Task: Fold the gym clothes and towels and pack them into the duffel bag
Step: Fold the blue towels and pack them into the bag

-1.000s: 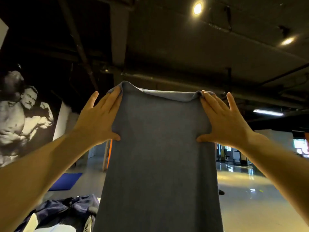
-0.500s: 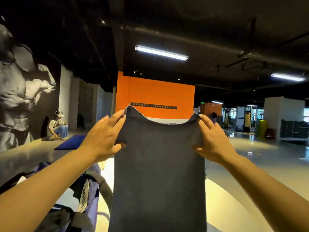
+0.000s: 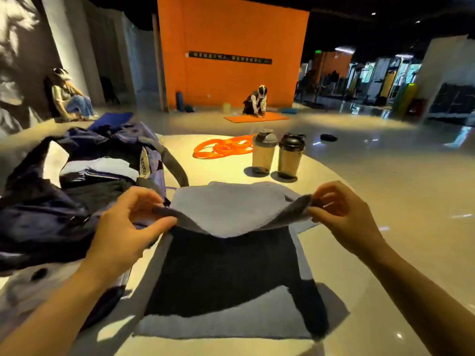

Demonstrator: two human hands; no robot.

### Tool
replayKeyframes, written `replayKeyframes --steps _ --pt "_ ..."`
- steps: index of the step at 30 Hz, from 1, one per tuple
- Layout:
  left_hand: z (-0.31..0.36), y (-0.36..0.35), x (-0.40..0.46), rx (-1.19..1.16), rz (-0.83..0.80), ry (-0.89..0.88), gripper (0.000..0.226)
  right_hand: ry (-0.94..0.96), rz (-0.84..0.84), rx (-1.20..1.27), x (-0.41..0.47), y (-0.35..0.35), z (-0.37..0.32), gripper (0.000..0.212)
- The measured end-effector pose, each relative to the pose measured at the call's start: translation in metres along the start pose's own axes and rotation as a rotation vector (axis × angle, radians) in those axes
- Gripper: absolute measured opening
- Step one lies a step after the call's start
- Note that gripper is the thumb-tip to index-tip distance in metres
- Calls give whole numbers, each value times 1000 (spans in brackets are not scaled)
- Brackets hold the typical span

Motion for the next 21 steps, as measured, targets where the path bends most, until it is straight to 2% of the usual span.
replayKeyframes --steps 2,6,8,10,13,15,18,20,21 --pt "-12 3 -36 137 -108 3 33 -48 -116 26 -39 -4 1 38" --pt "-47 1 -90 514 -292 -51 7 -63 -344 -132 -98 -19 20 40" --pt "-55 -2 -99 620 -285 -132 26 -64 -368 -186 -109 -25 23 40" --pt "-50 2 -95 583 -190 -163 37 -39 -252 -172 -108 -20 19 39" --pt "-40 15 -89 540 -11 -220 28 46 -52 -94 -103 -4 3 33" --pt "-41 20 -91 640 8 -275 29 90 -125 -111 -111 -1 -1 31" --pt "-53 13 -111 655 -104 -261 35 158 -354 -331 -135 -9 7 29" --pt "-59 5 -125 637 -138 -220 42 239 -421 -432 -148 -16 17 43" --pt "-60 3 -128 632 -131 -211 45 260 -416 -448 -152 -20 19 43"
Point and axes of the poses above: each hand's wrist, its own x-axis towards the middle knuckle, its own y-axis out of the back of the hand, z = x × y, the point moved 1 cm from there along x, towards the middle knuckle, and after that the axes turned 10 degrees about y, right-handed, at the moved point
